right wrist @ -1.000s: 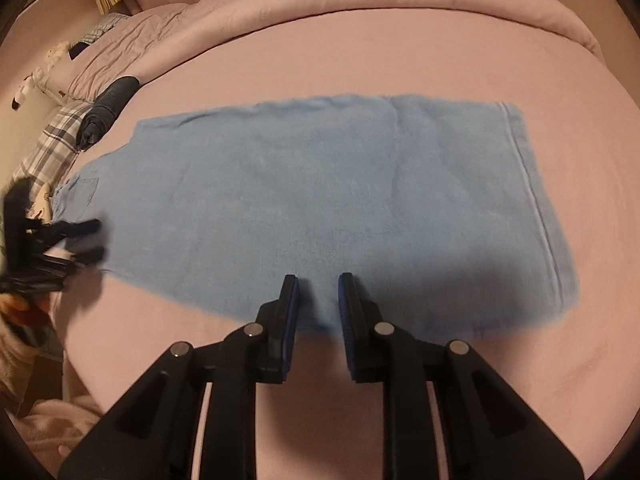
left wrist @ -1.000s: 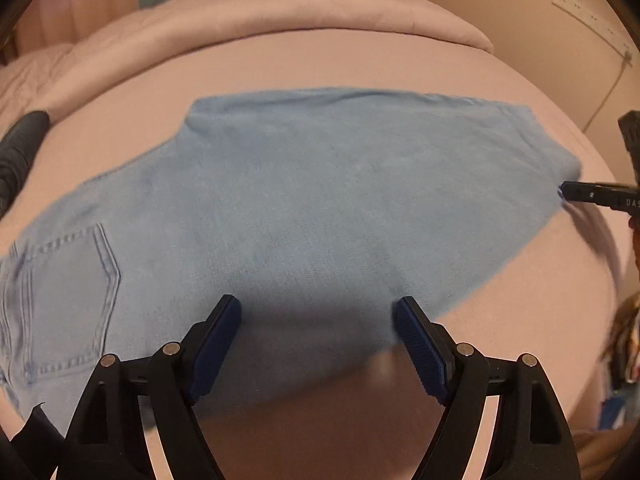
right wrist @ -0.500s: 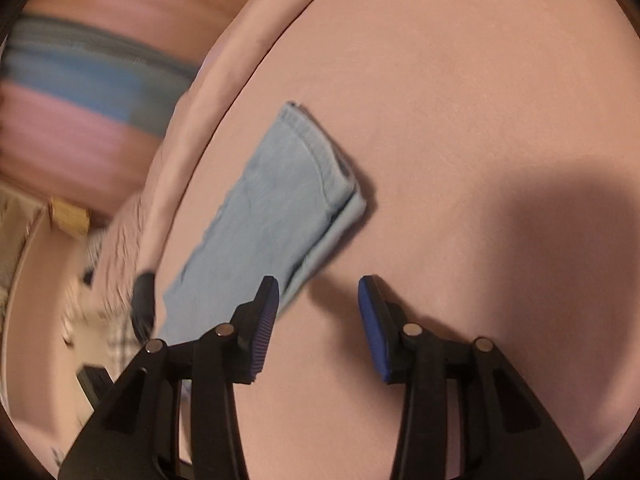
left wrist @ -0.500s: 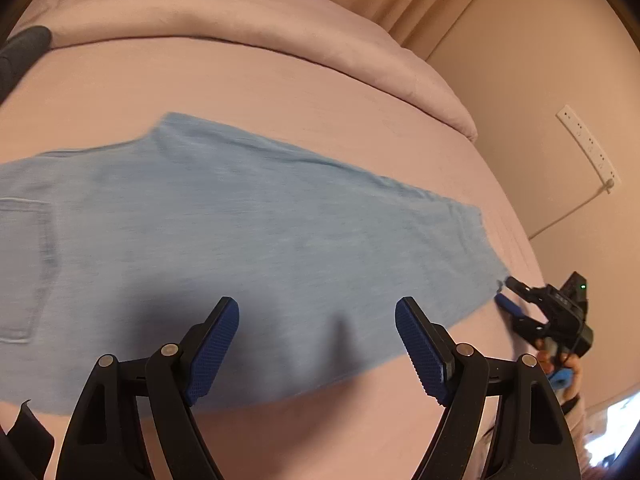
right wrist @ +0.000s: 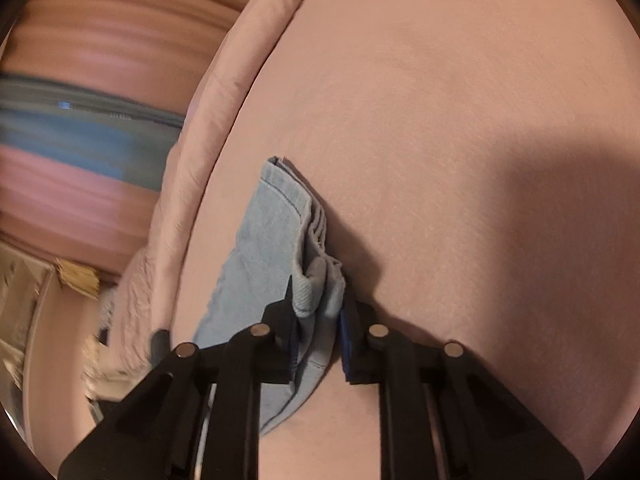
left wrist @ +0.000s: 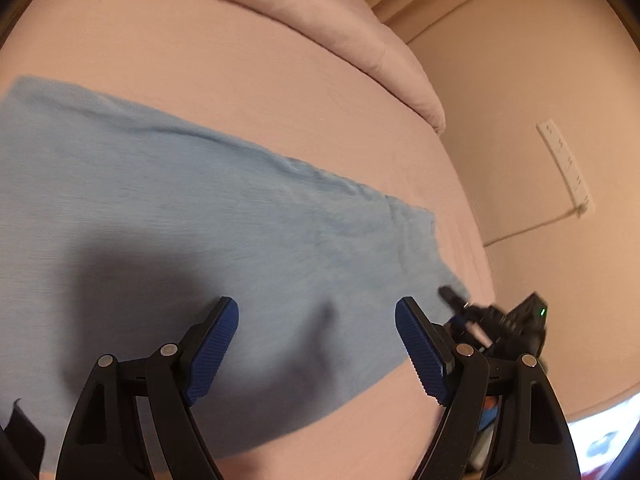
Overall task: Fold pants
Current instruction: 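Grasp the cuffed leg ends with the right tool and lift them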
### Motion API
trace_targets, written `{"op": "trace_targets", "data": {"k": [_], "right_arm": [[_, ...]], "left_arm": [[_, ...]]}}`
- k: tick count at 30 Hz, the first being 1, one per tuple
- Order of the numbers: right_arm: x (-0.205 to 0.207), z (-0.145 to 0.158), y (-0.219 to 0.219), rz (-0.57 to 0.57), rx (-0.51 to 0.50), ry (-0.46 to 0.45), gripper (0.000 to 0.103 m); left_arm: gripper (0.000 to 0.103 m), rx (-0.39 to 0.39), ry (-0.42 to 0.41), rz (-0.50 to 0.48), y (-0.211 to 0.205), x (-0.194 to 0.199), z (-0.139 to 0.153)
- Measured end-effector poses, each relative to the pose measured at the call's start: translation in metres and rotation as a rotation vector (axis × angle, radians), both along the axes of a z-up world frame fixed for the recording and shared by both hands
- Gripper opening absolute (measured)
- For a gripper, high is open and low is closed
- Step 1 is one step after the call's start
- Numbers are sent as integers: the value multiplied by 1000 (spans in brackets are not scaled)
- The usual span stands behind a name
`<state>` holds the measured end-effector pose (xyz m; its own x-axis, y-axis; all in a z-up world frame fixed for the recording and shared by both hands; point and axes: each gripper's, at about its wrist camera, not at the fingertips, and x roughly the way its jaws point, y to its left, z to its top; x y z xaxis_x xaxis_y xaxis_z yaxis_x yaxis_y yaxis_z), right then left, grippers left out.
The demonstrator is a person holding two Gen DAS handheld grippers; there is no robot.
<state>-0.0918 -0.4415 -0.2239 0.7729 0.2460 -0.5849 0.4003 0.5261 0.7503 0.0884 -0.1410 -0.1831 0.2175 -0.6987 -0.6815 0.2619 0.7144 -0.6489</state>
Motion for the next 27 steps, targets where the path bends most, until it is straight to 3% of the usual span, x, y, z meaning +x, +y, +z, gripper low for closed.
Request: {"op": "trace_targets", "data": {"k": [5,8,12,16,27], "right_arm": [[7,1,-4,37,-70,20,16],[5,3,-5,54,-97,31,16],[9,-3,-7,57,-89,44,16],[7,-3,-10,69,-93,43,16],[5,31,9,108,-209,-16,15]], "left_arm": [[81,-26,-39,-50,-32,7,15],[81,45,-80,-86,-57,9,15],[81,140,-56,-98,-72,12,-6],[81,179,-85,-103,-76,9,-5],[81,180,-70,-100,-85,14,-10]]}}
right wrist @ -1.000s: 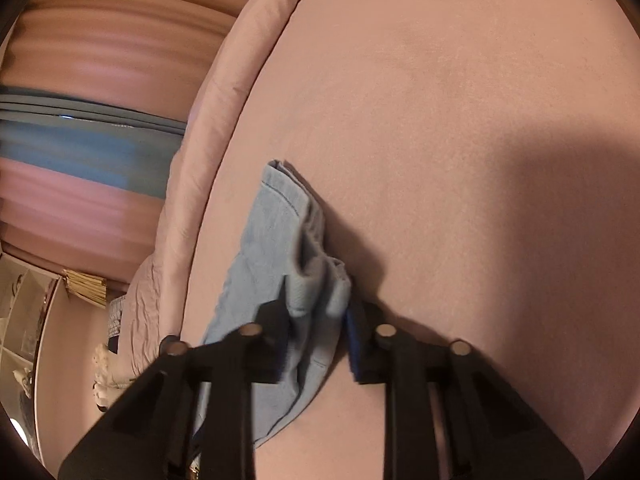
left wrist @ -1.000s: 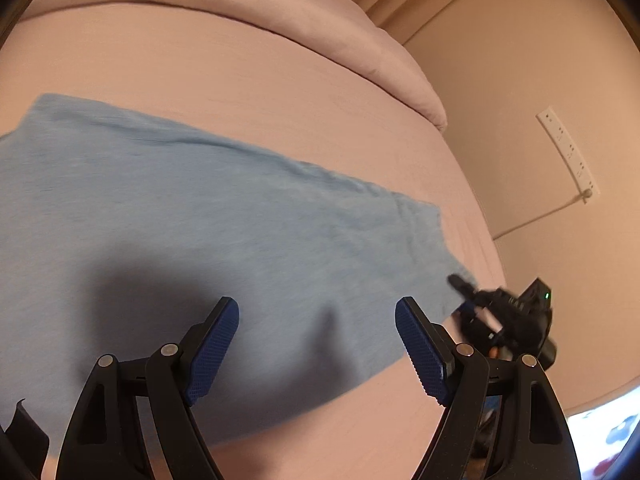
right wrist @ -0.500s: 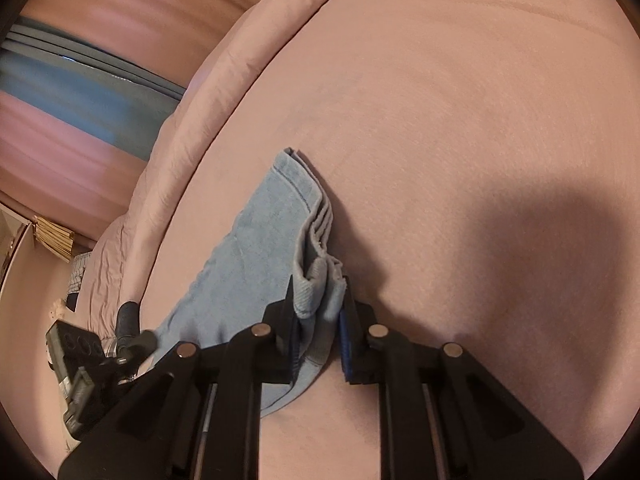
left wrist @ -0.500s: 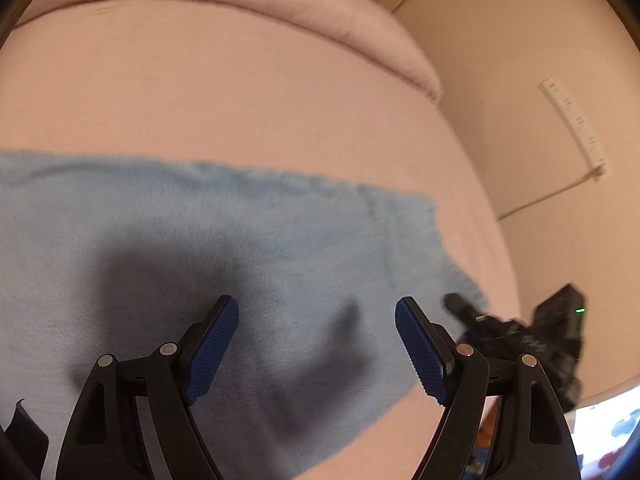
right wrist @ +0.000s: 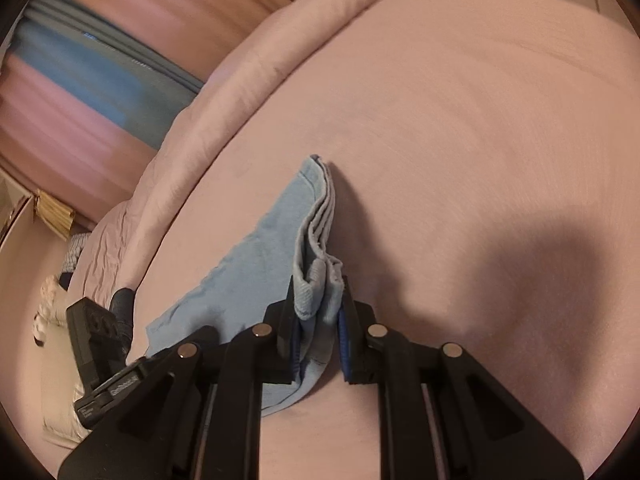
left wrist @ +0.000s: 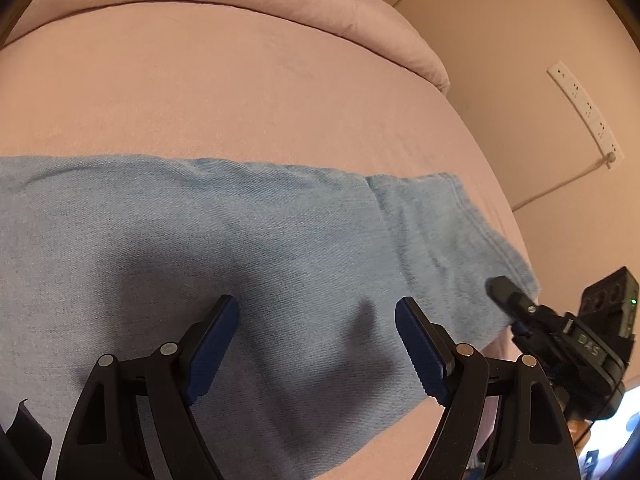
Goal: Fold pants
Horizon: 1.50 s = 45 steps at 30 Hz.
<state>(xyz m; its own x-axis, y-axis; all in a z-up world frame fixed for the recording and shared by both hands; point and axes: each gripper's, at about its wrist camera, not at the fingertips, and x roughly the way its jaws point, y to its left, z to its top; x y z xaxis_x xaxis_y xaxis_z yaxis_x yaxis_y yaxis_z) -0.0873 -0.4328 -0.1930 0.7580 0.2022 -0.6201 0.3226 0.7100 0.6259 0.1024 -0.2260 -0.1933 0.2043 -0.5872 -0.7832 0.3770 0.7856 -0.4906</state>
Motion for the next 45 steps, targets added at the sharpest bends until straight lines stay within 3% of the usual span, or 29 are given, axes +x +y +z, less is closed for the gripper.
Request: {"op": "trace_targets", "data": {"k": [7,11,15,19,26,29,30,32,34,40,45], "right_arm": [[-1,31,24,69,-67,-68,15],[0,45,42,121,-95,-104,15],[5,58,69,201,-149,-129,15],[14,66,104,292,-233,-142,15],[32,59,184,470,-464,-112,15],[40,48,215,547,-526,-90,15],[42,46,225,573,-544,-92,15],[45,41,246,616,-587,-93,14],[49,38,259,637,-620,-91,14],[60,33,306,732,-633,-148,14],[77,19,343,797,-613,-140,14]], "left_arm": [[81,-57,42,23,12,6,0],[81,-229,111,113,43,11,1],[81,-388,107,186,87,12,14],[81,-516,90,162,115,12,36],[81,-605,133,67,117,7,47],[77,-502,124,74,124,5,41],[68,-467,124,78,128,5,38],[29,-419,125,110,143,7,32],[13,-382,117,136,163,9,28],[7,-303,7,165,219,1,40],[7,-208,36,234,248,9,16]]}}
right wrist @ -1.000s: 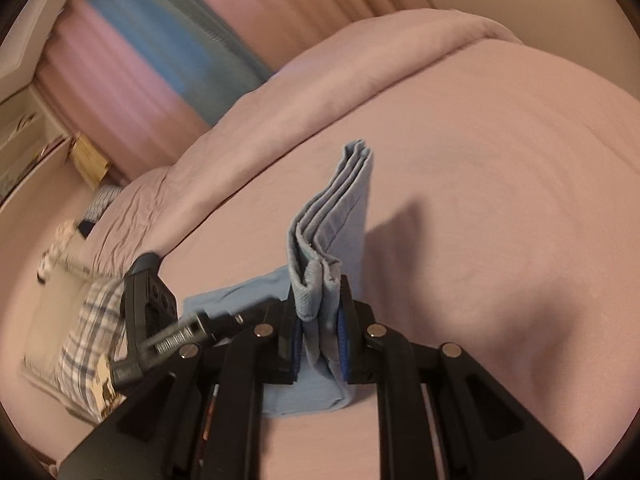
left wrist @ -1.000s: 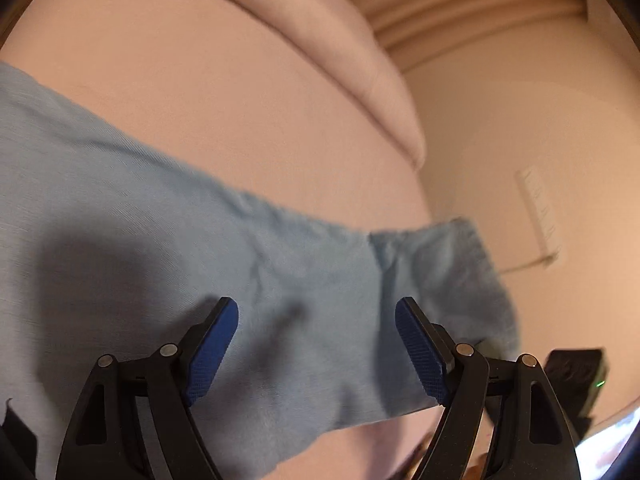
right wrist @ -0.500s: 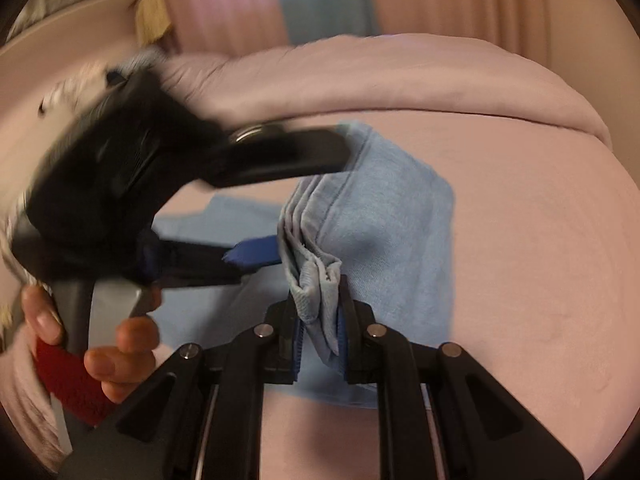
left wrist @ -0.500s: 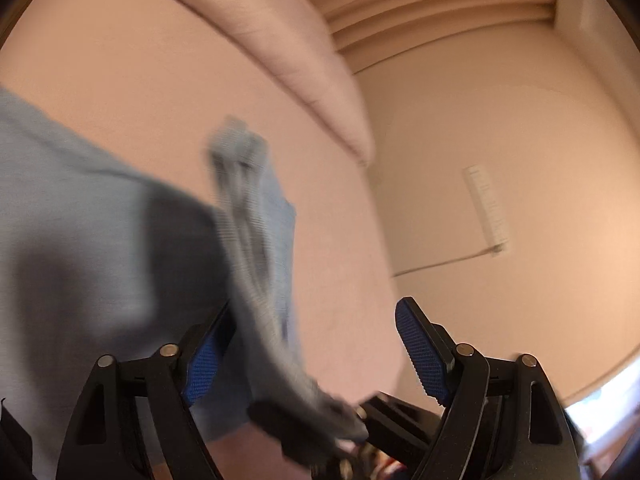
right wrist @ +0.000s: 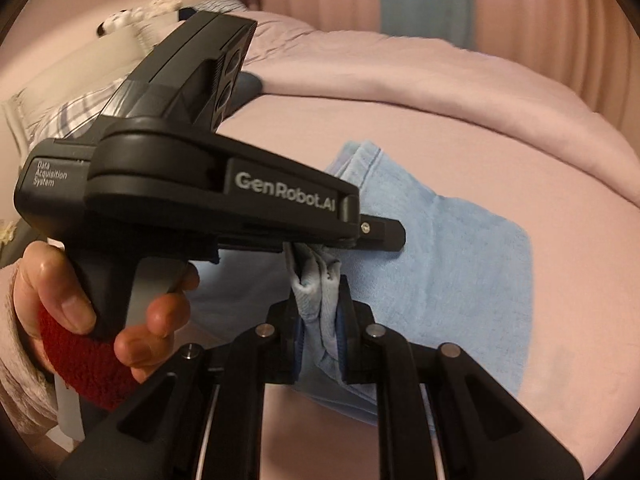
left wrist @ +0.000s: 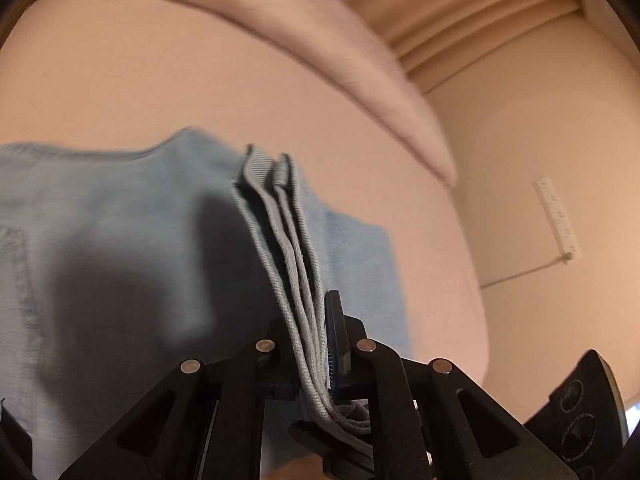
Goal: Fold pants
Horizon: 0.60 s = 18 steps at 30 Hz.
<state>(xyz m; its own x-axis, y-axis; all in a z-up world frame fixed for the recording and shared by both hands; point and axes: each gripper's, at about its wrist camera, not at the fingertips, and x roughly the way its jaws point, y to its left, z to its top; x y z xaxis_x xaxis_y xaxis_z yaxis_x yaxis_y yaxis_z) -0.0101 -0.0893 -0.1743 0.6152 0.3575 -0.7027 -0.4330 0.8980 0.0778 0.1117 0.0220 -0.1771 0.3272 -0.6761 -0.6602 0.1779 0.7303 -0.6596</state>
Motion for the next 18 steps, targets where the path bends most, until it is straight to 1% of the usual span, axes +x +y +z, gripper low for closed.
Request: {"op": "trace_targets", "data": {"k": [2,4,5,6,7,8,9,10,12,13,14,15,16,18], "right_arm": [[4,-12,9,14,-9,30,15],[9,-26,13,35,-3,73,20],[12,-34,12,41,-5,101,22],[16,-37,9,36,-1,130,24],[18,-37,0,29,20,161,26],[19,-33,-7,34,42,170,28],[19,-26,-17,43,75,179,29],[18,-16,-34,57,138,195,30],[21,5,-65,61,238,177,35],[25,15,-81,36,261,148,37],[30,21,-93,10,262,123,39],[36,24,-105,-25,249,100,41],[49,27,-117,-85,215,81,41],[72,24,-125,-144,163,91,40]], "left_arm": [[8,40,22,2,5,1,-12],[11,87,69,12,7,2,-25],[12,76,67,18,10,1,-24],[14,89,54,20,10,-3,-19],[23,129,30,25,10,-5,-13],[30,180,-4,33,11,-6,-4],[31,226,-49,41,14,-9,6],[33,252,-84,51,21,-12,14],[33,302,-146,79,32,-17,28],[33,304,-167,78,32,-20,34],[33,291,-185,65,30,-24,38],[33,267,-197,34,23,-28,40],[33,247,-197,-4,16,-32,38],[33,214,-188,-72,-7,-38,32]]}}
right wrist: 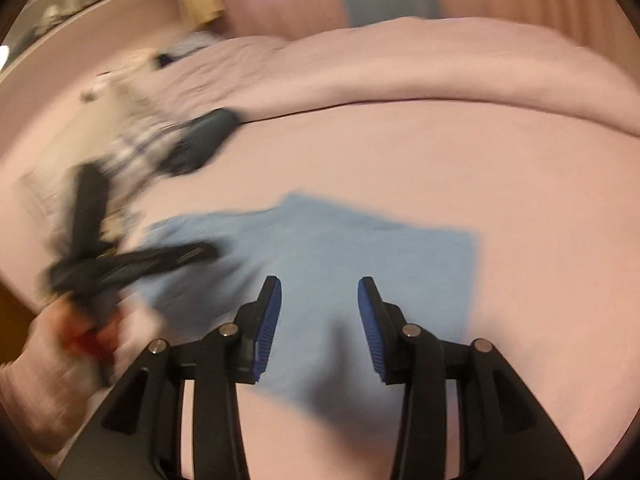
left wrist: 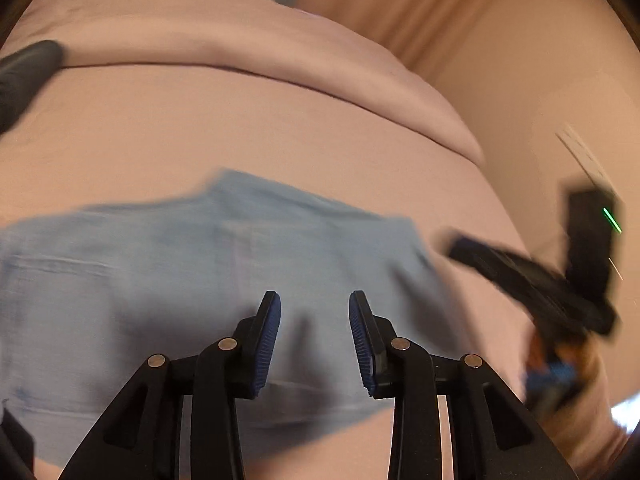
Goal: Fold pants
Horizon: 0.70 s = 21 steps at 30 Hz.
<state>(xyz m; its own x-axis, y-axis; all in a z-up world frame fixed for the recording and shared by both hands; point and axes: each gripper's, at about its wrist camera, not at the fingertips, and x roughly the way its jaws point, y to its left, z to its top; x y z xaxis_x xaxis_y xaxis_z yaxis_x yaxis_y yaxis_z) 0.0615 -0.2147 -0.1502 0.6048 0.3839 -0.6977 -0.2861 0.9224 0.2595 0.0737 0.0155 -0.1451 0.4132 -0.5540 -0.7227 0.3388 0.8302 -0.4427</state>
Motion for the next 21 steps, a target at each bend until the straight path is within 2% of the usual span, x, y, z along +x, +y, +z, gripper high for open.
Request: {"op": "trace_targets", "data": {"k": [4,7,9,12,14,17,19,21], "right_arm": [[53,-29,4,-80,-135,71,32],[60,-60,11,-105,-189,183,27],[56,-61,12,-103,-179,143,27],[54,-54,9,-87,-197,159,27],[41,-40,2,-94,-182,150,29],[7,-22,4,-65,-157,72,31],[-22,-13,7,-25,-145,49,31],[-47,-15,8,8,-145,63,30]], "left_arm": [[33,-18,26,-106,-56,-10,-22],[33,33,73,-171,-88,-14,-45],[33,66,34,-171,-94,-17,-51],[33,18,80,-174,-78,-13,-45],[33,-8,43,-135,-58,-14,-33],[33,34,-19,-83,-29,-20,-24],[33,63,-10,-57,-15,-19,-31],[33,78,32,-27,-6,-15,-45]]}}
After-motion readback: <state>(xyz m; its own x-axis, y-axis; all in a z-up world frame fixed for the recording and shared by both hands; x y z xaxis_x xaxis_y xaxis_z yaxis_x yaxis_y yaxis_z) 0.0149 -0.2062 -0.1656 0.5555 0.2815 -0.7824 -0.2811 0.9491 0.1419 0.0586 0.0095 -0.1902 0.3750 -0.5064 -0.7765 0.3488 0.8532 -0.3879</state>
